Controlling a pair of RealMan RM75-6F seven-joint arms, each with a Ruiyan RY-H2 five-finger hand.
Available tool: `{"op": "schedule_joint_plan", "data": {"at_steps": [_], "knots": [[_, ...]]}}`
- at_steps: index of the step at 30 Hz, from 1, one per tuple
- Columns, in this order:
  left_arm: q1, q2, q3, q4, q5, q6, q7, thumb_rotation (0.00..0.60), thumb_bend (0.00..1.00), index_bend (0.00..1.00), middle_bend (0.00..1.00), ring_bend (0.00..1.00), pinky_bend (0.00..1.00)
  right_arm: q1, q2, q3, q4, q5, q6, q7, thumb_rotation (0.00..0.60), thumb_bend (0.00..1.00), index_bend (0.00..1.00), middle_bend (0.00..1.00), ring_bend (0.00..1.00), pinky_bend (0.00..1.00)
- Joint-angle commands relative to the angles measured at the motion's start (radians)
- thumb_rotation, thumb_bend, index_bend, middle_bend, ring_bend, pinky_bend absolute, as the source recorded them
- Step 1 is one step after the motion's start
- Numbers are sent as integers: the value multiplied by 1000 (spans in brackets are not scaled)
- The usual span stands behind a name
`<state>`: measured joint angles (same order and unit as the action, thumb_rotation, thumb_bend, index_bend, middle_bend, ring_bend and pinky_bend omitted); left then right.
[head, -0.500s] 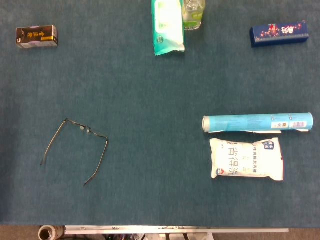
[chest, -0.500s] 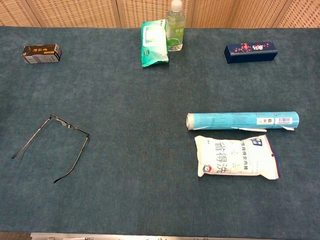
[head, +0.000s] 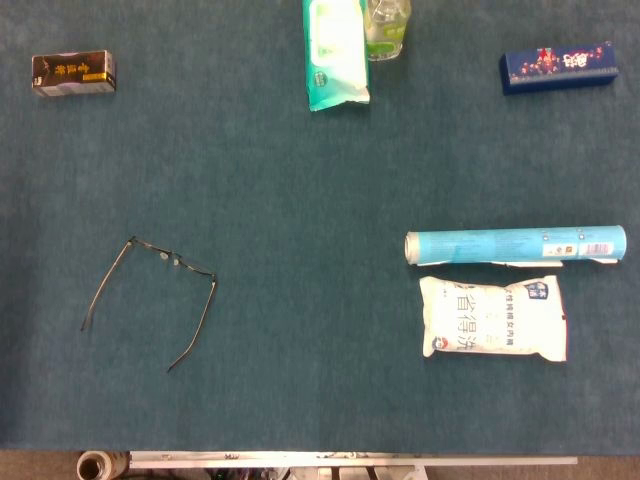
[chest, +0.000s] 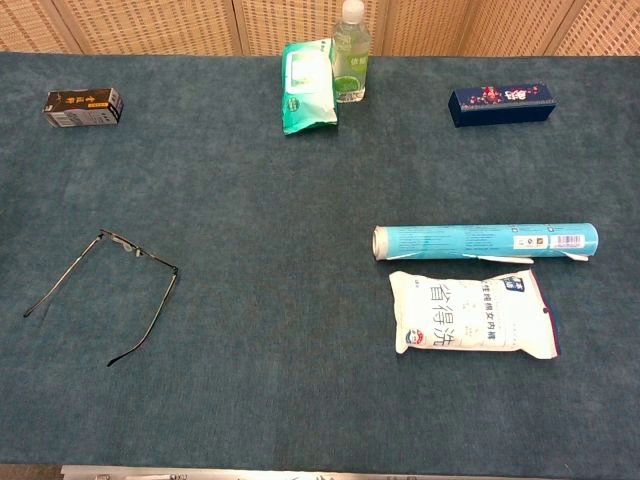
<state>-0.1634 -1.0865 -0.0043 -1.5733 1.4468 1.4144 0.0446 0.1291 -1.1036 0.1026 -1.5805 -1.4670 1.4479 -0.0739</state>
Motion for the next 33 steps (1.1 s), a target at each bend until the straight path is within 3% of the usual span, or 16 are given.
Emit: {"op": "schedule_joint_plan", "data": {"at_steps": [1, 8, 11, 20, 33], "knots": [[-18, -16, 13, 5, 26, -36, -22, 600, 590, 355, 0, 0, 122, -6, 9, 4, -9, -7, 19, 10, 600, 322, 391, 365, 222, 373], [-101, -9, 31, -4, 47, -201, -23, 600, 594, 403, 0, 0, 123, -16, 35, 10, -29, -25, 52, 44, 600, 322, 391, 365, 222, 373], [-137, 7, 38, -31, 43, -274, 6, 600, 642, 434, 0, 0, 123, -19, 41, 8, -35, -33, 59, 52, 600, 322, 391, 365, 223, 373], [-224, 17, 39, -107, -31, -435, 215, 600, 700, 458, 0, 0, 123, -27, 58, 3, -50, -42, 68, 69, 600, 322, 391, 365, 222, 373], [-289, 12, 53, -176, -205, -531, 472, 600, 775, 476, 0, 0, 122, -33, 70, 3, -57, -52, 81, 86, 600, 322, 391, 365, 222, 373]]}}
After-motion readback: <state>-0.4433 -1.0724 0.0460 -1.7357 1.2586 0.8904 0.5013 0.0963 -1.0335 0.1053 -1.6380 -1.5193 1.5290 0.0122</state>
